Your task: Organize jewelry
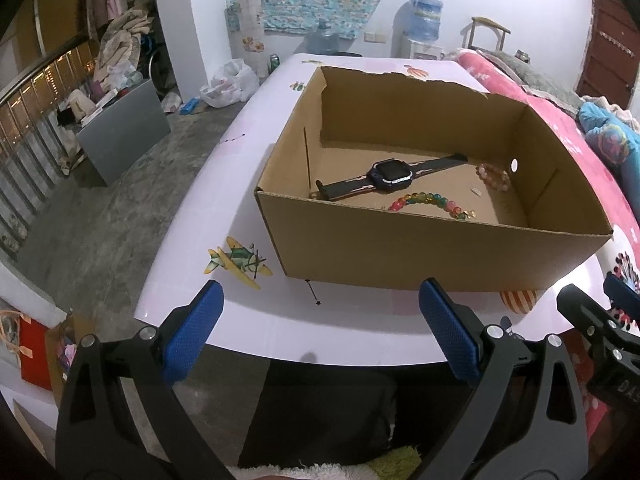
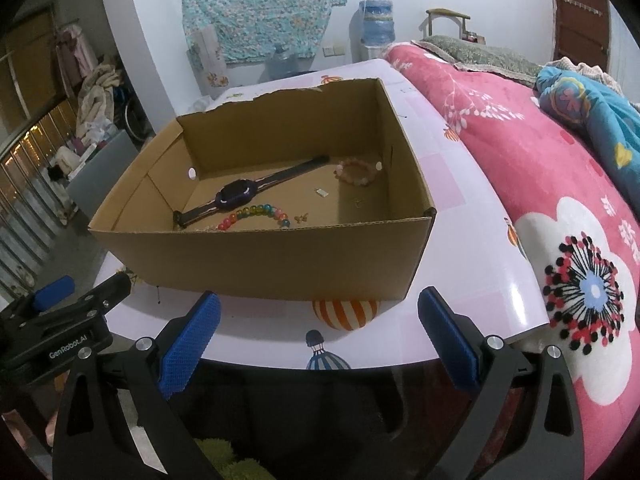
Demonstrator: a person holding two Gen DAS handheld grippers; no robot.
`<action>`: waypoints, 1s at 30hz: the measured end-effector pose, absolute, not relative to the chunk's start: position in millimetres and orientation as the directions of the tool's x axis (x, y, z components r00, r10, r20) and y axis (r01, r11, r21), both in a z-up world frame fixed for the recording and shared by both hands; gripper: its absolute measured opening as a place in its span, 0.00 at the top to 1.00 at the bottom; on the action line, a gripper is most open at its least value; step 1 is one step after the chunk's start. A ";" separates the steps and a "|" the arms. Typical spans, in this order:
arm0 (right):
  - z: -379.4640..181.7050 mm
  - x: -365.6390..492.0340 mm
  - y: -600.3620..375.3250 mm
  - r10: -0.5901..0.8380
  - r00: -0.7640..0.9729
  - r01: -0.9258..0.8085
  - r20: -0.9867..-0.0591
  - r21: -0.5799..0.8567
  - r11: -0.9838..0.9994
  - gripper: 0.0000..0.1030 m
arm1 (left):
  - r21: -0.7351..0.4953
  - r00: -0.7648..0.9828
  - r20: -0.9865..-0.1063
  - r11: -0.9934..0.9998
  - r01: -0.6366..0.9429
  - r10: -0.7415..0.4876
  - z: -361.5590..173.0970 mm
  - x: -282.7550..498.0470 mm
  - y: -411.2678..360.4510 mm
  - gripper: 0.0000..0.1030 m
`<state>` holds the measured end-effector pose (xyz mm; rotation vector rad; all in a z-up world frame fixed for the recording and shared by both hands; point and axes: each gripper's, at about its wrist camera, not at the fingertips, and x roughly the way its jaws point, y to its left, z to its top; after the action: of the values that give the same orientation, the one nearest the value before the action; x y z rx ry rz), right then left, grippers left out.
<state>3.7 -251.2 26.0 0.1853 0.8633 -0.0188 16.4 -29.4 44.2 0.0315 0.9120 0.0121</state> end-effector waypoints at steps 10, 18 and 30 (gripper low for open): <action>20.7 6.4 -251.3 0.048 0.640 0.095 -0.767 0.142 0.985 0.07 | 0.040 0.611 -0.791 0.999 0.008 0.026 43.8 17.4 -31.8 0.08; 18.7 8.2 -254.6 0.042 0.636 0.109 -0.771 0.144 0.984 0.07 | 0.044 0.609 -0.793 0.999 0.014 0.026 42.4 19.6 -34.9 0.08; 20.7 6.4 -253.5 0.033 0.639 0.115 -0.768 0.138 0.984 0.07 | 0.036 0.608 -0.794 0.999 0.020 0.017 41.7 19.3 -35.7 0.08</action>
<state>6.4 -253.5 20.7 0.1803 0.8771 -0.0470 19.3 -35.7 41.7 0.0432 0.9173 -0.0022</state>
